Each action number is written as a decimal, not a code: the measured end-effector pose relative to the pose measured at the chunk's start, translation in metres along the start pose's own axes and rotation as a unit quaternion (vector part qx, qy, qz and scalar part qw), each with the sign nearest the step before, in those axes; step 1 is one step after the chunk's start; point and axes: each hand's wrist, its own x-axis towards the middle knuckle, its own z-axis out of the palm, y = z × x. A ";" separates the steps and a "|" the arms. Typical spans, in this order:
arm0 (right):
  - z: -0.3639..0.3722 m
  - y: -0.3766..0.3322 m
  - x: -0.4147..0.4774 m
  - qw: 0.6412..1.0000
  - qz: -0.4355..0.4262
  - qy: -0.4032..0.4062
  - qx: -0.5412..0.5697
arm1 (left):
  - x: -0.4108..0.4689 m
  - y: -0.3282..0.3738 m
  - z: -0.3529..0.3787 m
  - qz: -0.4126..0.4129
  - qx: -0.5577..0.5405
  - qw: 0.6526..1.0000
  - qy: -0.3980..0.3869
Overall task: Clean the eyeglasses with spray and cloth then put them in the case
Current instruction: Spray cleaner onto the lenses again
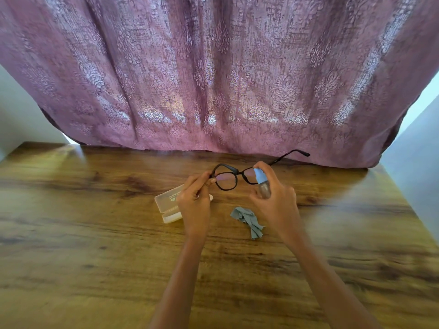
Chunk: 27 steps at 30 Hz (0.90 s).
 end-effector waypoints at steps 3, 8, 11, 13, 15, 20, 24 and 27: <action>0.003 0.000 -0.005 0.999 0.030 0.021 0.025 | 0.000 -0.001 0.000 0.005 0.008 1.000 0.000; -0.001 -0.003 -0.001 0.996 0.038 0.020 0.072 | 0.000 0.001 0.000 0.003 0.017 1.000 0.006; -0.004 -0.002 0.001 0.998 0.019 0.010 0.062 | 0.001 0.001 0.000 0.001 0.017 1.000 0.004; -0.003 -0.001 0.000 0.999 0.016 0.007 0.036 | 0.001 0.001 0.000 -0.001 0.015 1.000 0.004; 0.001 -0.002 -0.004 0.999 0.021 0.020 0.042 | 0.001 0.001 0.001 -0.005 0.013 1.000 0.002; 0.013 -0.020 -0.009 0.995 -0.019 0.006 0.095 | 0.001 0.003 0.002 -0.011 0.011 1.000 0.000; 0.025 -0.026 -0.006 0.996 -0.042 -0.027 0.073 | 0.001 0.006 0.001 -0.015 0.007 1.000 -0.002; 0.031 -0.025 -0.011 0.997 -0.027 -0.020 0.068 | 0.001 0.005 0.000 -0.015 0.008 1.000 -0.002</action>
